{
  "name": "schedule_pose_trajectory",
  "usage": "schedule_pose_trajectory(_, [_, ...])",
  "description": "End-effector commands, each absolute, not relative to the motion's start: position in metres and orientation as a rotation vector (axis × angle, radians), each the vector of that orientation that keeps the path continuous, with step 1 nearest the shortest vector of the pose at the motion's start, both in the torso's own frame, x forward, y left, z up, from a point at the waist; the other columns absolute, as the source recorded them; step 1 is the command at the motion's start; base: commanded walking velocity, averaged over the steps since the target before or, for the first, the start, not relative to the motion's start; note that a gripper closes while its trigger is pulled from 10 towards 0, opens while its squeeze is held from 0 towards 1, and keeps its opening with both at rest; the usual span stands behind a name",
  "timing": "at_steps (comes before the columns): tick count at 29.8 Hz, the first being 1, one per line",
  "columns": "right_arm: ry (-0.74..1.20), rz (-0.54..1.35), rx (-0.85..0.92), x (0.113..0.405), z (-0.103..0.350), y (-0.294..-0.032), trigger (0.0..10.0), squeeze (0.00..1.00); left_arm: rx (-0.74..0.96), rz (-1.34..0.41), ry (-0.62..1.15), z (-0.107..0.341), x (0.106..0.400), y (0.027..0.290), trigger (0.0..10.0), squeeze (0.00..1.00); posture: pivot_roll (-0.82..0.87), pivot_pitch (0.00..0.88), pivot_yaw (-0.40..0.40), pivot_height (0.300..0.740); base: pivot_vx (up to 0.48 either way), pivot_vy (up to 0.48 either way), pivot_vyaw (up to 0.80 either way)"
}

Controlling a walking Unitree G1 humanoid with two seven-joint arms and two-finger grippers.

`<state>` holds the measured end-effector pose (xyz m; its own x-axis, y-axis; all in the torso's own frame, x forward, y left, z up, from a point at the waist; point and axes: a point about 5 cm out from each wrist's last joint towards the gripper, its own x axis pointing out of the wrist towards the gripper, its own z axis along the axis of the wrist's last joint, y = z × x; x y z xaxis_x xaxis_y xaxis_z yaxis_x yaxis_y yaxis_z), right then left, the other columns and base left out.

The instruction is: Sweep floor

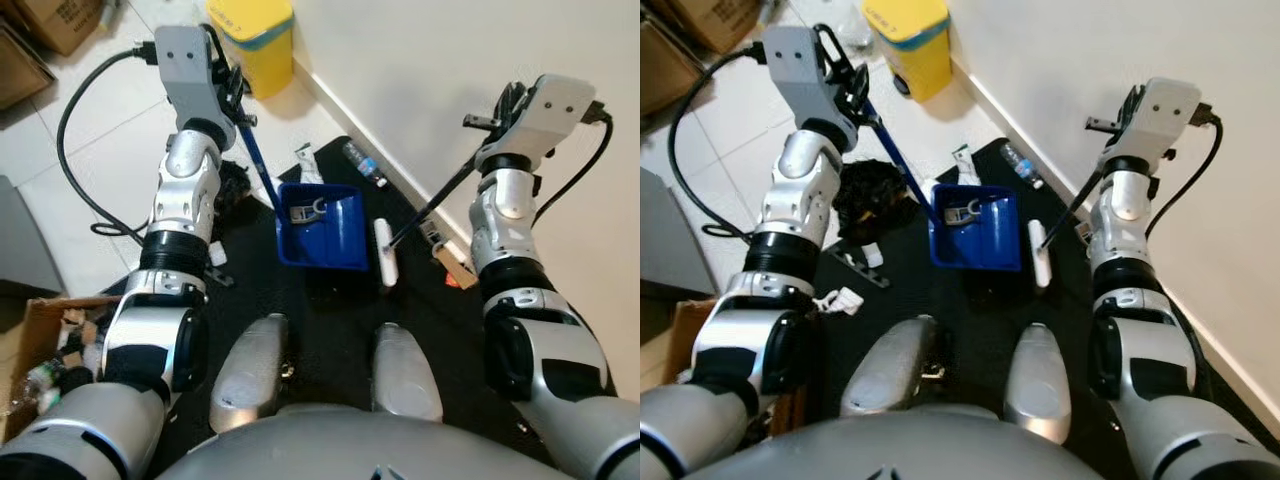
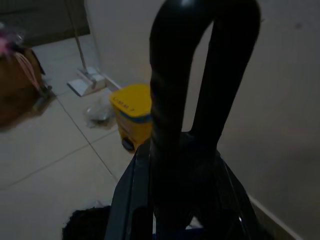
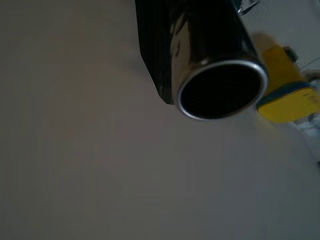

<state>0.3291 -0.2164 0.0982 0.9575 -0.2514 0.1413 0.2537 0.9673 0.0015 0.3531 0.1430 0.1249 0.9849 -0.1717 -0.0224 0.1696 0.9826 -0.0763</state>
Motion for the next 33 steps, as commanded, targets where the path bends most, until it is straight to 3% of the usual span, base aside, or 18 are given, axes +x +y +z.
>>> schedule_pose_trajectory(1, [-0.162,-0.261,0.000,0.3293,0.1003,-0.2155,10.0,0.00,-0.056,-0.168,-0.029,0.1364,0.3550,0.1461,10.0,0.00,0.11,0.000,0.038,0.740,0.000,0.345,0.00])
schedule_pose_trajectory(33, [-0.149,-0.241,-0.009,0.3297,0.0974,-0.2125,10.0,0.00,-0.060,-0.157,-0.029,0.1345,0.3520,0.1481,10.0,0.00,0.12,0.000,0.026,0.740,0.000,0.310,0.00])
